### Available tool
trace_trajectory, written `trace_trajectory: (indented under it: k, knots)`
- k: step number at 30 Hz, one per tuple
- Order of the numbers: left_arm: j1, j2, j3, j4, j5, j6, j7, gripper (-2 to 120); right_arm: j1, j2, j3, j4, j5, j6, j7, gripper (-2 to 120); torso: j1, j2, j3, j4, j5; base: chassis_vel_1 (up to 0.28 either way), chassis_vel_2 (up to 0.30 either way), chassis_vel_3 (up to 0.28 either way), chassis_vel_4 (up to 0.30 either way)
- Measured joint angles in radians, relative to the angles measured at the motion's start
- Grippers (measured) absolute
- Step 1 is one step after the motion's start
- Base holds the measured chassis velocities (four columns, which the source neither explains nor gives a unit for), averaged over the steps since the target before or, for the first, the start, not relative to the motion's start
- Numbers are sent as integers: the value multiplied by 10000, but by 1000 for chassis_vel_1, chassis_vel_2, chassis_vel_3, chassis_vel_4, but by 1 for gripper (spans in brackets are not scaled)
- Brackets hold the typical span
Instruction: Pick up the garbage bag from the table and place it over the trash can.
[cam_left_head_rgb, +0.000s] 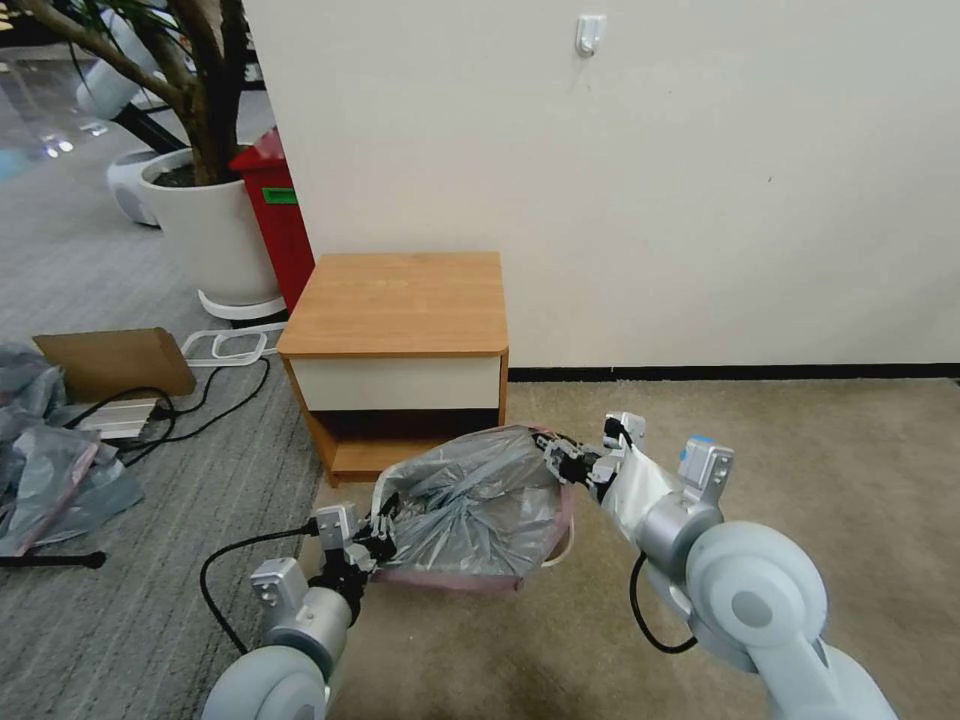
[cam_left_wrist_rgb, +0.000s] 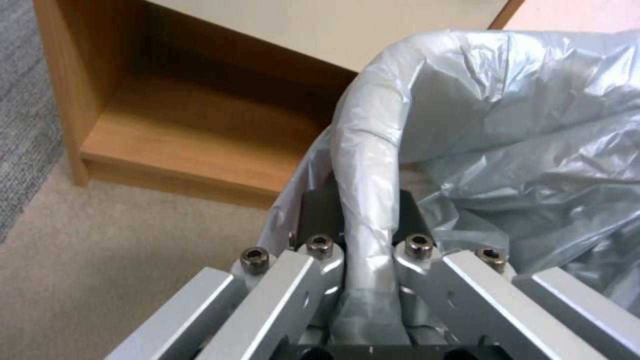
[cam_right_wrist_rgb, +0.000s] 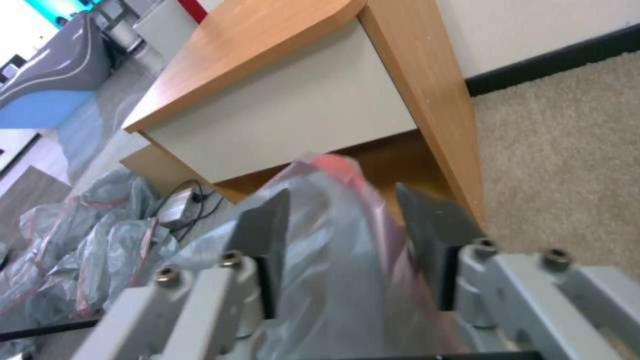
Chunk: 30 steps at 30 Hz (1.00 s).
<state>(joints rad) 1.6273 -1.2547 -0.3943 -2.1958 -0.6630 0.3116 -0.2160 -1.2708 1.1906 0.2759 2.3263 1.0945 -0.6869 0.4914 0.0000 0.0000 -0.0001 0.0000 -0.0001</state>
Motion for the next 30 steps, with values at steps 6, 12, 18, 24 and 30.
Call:
trace_trajectory:
  k: [6,12,18,24,30]
  knots:
    - [-142,-7,-229,151,-470,108,-53,3,-715,29,21,710,-126,-58,649,78,0,0,0,0,0,0,0,0,0]
    - [-294,-40,-436,202,-785,132,-320,3,-1699,260,88,1485,-370,329,919,99,0,1,0,-1,1,0,0,0,0]
    - [-376,-12,-453,179,-872,-85,-215,3,-2913,467,-418,1775,989,952,2885,100,1,1,0,-1,0,0,0,0,0]
    - [-422,6,-447,132,-859,-144,-80,3,-2773,552,-421,1775,3269,1379,4527,100,0,1,0,1,1,0,0,0,0]
    - [-415,29,-430,114,-819,-153,21,3,-2588,606,-363,1764,5109,1505,4825,99,0,0,1,0,1,0,0,0,0]
